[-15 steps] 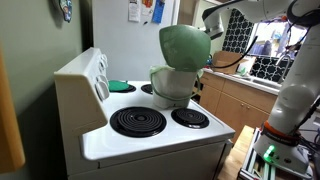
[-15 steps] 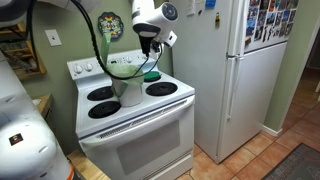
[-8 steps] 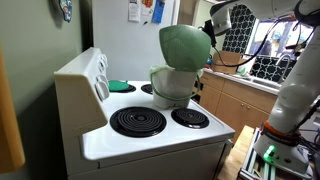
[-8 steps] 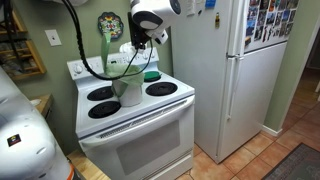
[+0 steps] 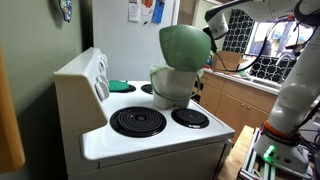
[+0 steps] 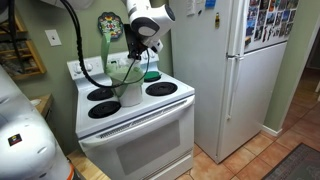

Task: Open the bin, pick the serviette, put it in the bin and then close the bin.

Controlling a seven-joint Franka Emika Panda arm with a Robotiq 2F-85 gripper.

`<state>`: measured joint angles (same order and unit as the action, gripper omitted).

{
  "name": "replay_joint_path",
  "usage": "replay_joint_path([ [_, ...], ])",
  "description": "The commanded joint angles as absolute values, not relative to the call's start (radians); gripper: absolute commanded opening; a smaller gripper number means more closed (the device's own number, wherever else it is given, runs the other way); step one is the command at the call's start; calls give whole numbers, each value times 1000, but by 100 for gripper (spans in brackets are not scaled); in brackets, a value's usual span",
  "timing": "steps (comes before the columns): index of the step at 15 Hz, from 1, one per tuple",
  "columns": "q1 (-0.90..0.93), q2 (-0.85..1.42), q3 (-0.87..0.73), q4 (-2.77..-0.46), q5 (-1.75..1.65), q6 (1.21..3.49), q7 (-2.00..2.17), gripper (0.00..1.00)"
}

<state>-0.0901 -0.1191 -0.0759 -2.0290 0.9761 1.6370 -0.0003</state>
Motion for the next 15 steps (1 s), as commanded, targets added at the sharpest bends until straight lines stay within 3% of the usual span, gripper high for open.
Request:
replay_joint_path([
  [1, -81, -127, -66, -2049, 958, 1640, -6, 34],
  [10, -95, -169, -90, -2009, 993, 1597, -67, 99],
  [15, -96, -173, -99, -1981, 1033, 1629, -120, 100],
])
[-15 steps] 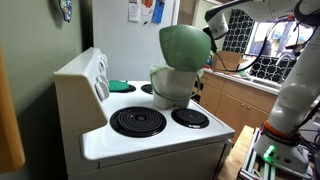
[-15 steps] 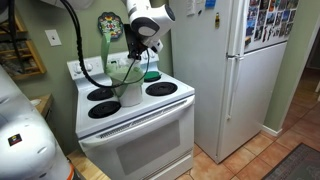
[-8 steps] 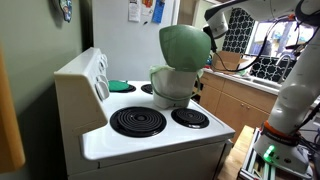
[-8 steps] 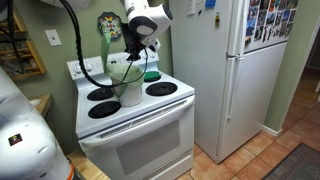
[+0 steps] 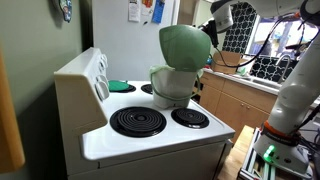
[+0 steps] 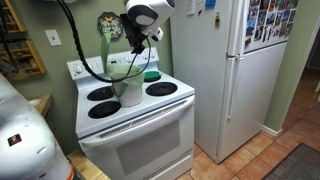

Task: Open the bin, pick the serviette, put it in the bin and then close the bin.

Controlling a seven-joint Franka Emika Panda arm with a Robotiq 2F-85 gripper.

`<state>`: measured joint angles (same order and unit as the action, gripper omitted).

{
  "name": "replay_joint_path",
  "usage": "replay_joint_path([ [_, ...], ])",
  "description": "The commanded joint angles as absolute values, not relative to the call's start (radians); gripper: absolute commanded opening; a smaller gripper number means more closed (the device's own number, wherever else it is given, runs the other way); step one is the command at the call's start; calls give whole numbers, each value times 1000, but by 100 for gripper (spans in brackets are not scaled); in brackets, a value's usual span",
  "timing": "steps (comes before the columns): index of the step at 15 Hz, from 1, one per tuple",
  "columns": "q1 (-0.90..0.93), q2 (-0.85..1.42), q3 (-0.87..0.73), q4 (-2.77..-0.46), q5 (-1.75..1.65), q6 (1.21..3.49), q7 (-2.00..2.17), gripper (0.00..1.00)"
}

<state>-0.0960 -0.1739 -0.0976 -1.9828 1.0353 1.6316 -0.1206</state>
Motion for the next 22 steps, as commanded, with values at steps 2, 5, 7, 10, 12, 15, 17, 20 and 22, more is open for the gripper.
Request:
replay_joint_path([
  [2, -98, -183, -105, -1974, 1078, 1644, -131, 100],
  [5, -95, -186, -112, -1954, 1081, 1607, -176, 100],
  [7, -92, -184, -116, -1909, 1032, 1529, -249, 100],
  [10, -90, -178, -114, -1839, 959, 1412, -316, 100],
  [12, -85, -179, -108, -1803, 915, 1368, -379, 100],
  [15, -74, -181, -102, -1760, 865, 1327, -492, 100],
  [17, -61, -189, -92, -1752, 835, 1320, -574, 100],
  [20, -39, -201, -75, -1757, 791, 1339, -709, 100],
  [22, -27, -210, -61, -1769, 767, 1358, -776, 100],
])
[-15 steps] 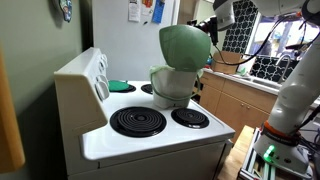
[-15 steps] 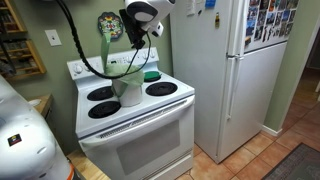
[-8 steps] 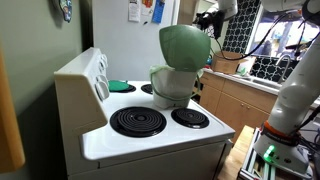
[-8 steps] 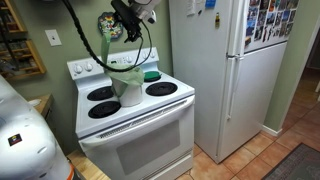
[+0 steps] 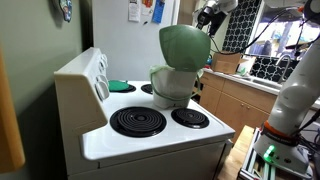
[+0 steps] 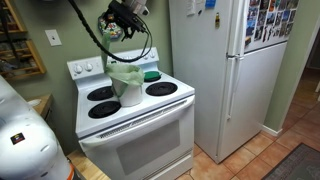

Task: Open the bin, pick the serviette, put it in the bin and then close the bin.

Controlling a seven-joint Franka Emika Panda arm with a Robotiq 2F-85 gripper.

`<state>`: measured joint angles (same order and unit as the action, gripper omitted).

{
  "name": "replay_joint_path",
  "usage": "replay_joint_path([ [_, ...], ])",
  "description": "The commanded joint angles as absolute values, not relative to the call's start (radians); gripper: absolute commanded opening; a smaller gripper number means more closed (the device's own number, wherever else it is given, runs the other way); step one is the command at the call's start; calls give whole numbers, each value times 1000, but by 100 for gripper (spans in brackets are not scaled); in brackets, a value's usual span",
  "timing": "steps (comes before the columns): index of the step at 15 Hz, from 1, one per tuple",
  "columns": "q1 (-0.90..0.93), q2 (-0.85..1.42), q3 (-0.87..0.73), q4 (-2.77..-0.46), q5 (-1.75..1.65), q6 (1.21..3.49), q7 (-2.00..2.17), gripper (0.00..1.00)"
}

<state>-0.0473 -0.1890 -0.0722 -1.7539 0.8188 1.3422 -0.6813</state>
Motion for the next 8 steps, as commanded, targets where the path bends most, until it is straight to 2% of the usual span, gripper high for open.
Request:
replay_joint_path([
  [1, -21, -212, -56, -1773, 764, 1365, -799, 100],
  [8, -13, -210, -40, -1782, 734, 1463, -891, 100],
])
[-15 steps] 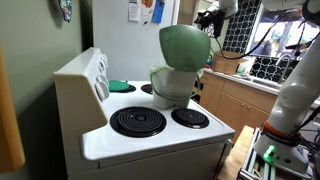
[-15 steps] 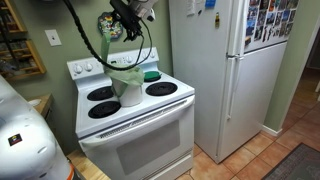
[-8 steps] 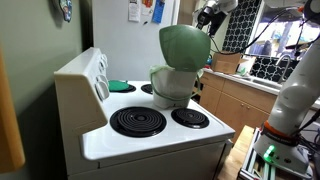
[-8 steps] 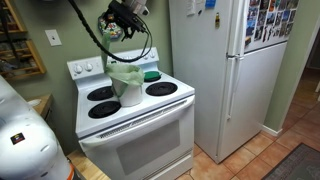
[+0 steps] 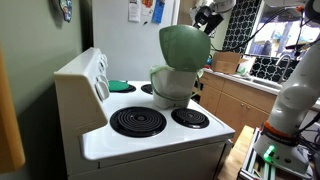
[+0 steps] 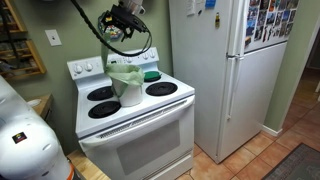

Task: Open the bin, pick the serviette, put it in the bin and then close the bin.

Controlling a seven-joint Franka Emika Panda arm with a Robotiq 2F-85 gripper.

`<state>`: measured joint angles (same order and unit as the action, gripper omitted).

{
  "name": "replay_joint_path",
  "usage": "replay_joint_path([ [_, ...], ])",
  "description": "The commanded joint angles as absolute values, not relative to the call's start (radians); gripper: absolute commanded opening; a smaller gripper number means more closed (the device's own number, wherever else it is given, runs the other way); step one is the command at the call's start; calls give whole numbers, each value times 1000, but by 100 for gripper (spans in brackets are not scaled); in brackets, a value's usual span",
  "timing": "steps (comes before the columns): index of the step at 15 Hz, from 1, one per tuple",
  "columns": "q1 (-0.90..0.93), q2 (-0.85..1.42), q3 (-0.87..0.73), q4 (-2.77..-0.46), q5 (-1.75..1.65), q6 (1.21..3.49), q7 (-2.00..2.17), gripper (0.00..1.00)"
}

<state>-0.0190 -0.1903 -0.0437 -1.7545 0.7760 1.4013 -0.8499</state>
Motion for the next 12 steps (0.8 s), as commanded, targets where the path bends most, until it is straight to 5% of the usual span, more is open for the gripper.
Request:
replay_joint_path([
  [1, -11, -210, -40, -1785, 729, 1481, -898, 100],
  [12, -11, -198, -39, -1807, 622, 1582, -891, 100],
])
